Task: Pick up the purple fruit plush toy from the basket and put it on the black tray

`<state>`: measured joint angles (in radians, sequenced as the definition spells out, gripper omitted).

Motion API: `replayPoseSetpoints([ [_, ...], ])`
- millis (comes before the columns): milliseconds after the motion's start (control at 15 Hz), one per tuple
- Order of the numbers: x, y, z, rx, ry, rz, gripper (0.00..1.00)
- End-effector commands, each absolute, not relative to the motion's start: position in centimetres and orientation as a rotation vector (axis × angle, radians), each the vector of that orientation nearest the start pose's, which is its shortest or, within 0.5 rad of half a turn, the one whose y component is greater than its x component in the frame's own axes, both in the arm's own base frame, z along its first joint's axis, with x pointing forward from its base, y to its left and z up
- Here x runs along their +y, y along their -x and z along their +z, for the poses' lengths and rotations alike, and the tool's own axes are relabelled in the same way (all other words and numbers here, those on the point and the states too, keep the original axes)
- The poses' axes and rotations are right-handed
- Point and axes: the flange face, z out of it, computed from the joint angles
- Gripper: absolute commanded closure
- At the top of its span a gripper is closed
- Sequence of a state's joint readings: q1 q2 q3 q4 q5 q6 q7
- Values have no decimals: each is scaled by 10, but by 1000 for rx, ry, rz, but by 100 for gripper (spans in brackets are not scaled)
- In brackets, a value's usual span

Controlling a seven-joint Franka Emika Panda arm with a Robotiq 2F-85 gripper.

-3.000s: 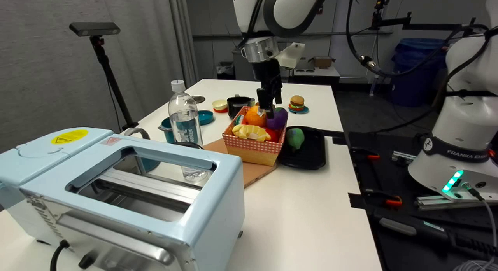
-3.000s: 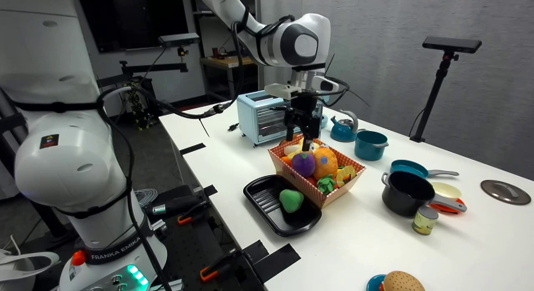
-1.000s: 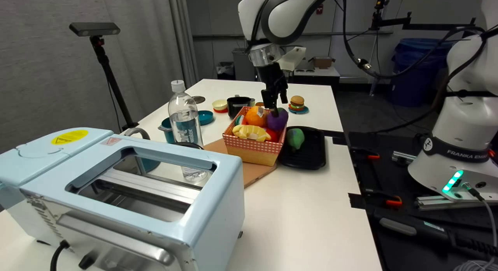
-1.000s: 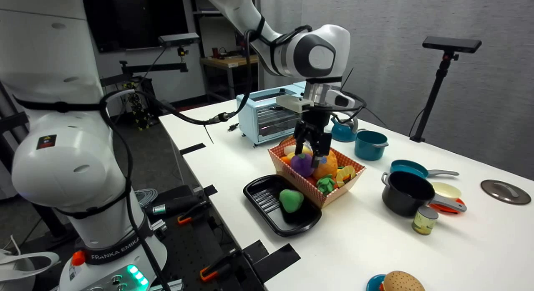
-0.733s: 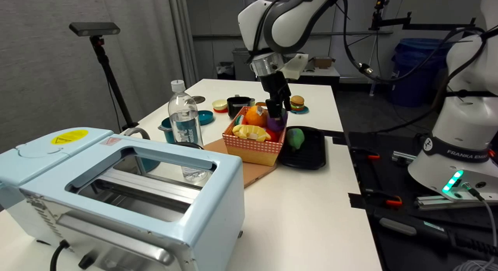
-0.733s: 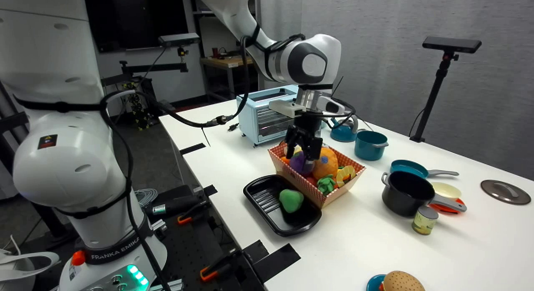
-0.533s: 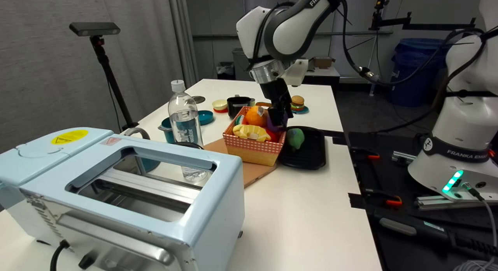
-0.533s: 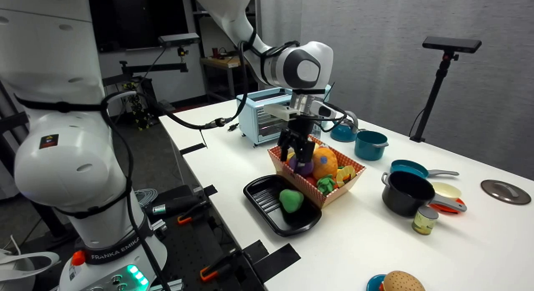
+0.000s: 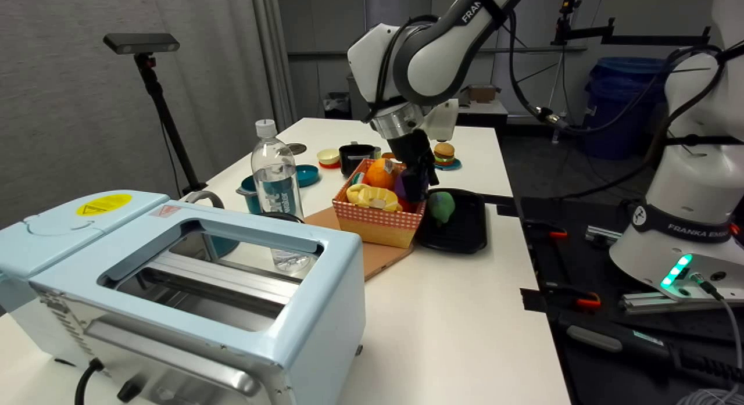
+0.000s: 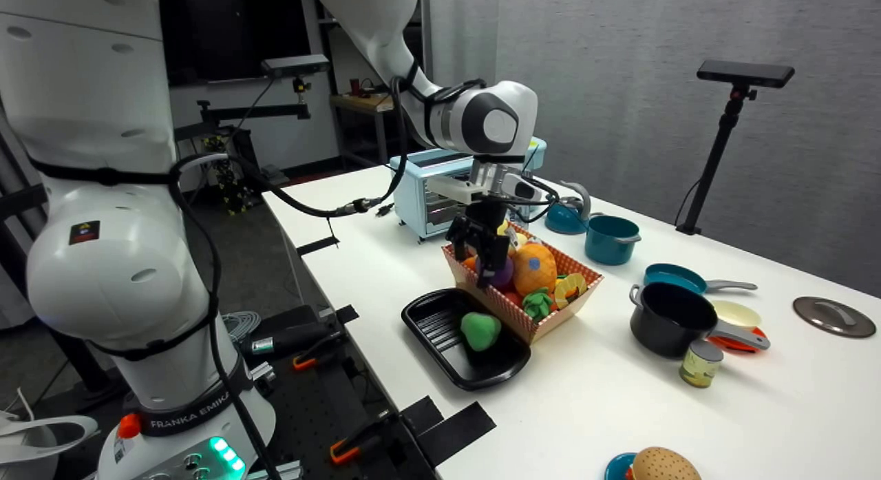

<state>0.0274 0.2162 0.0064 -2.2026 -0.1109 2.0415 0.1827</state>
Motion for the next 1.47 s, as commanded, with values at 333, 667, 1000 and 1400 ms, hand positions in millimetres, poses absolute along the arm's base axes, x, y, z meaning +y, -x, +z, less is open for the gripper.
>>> replayPoseSetpoints([
  [333,22,-512,293,66,3233,586,0],
  [667,21,-522,327,67,3238,520,0],
  [1000,11,-531,341,87,3233,480,0],
  [1400,-10,-534,331,136,3223,501,0],
])
